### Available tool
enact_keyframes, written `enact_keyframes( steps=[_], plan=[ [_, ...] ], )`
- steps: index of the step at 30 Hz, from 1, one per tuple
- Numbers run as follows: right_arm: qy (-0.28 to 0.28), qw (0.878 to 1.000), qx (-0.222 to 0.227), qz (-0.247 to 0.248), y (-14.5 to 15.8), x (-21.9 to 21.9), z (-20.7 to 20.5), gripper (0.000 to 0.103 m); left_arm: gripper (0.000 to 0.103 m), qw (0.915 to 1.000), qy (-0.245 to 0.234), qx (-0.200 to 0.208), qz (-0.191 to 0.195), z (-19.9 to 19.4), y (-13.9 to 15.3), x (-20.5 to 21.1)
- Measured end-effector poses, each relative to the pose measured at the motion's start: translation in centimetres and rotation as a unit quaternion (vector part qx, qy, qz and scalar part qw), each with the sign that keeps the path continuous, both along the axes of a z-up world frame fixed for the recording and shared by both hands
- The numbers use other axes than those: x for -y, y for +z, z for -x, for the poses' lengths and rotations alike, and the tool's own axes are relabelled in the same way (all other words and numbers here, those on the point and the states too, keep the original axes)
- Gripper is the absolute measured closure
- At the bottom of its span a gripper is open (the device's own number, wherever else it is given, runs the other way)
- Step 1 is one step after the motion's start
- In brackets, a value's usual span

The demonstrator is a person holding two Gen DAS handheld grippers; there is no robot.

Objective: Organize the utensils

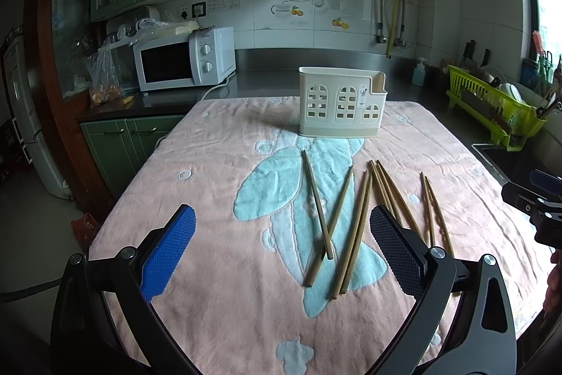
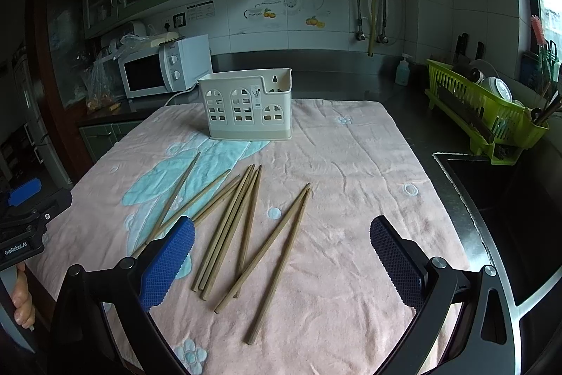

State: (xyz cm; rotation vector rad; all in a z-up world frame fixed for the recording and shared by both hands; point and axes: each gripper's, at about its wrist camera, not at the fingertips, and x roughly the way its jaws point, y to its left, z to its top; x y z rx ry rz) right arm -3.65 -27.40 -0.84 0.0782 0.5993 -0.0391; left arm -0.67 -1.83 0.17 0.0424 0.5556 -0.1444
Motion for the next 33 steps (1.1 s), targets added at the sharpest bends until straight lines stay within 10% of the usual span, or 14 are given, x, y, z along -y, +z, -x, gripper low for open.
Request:
enact_keyframes(
  steps=[10, 25, 33],
  plan=[
    [-0.002, 1.0, -0.01, 0.001, -0.8, -0.1, -0.5, 0.006, 0.006, 0.9996, -0.005, -0.029, 0.001, -1.8, -1.5, 0.2],
    [-0.007, 0.999, -0.04, -0.005, -4.0, 0.4, -1.9, 0.008, 0.047, 0.994, -0.024, -0.105, 0.017, -7.2, -5.9, 2.2],
    [-0.005, 0.998, -0.065, -0.023, -5.8, 1.0, -2.9, 0.025, 0.062, 0.9898, -0.039, -0.135, 0.024, -10.4, -8.3, 3.9]
  ],
)
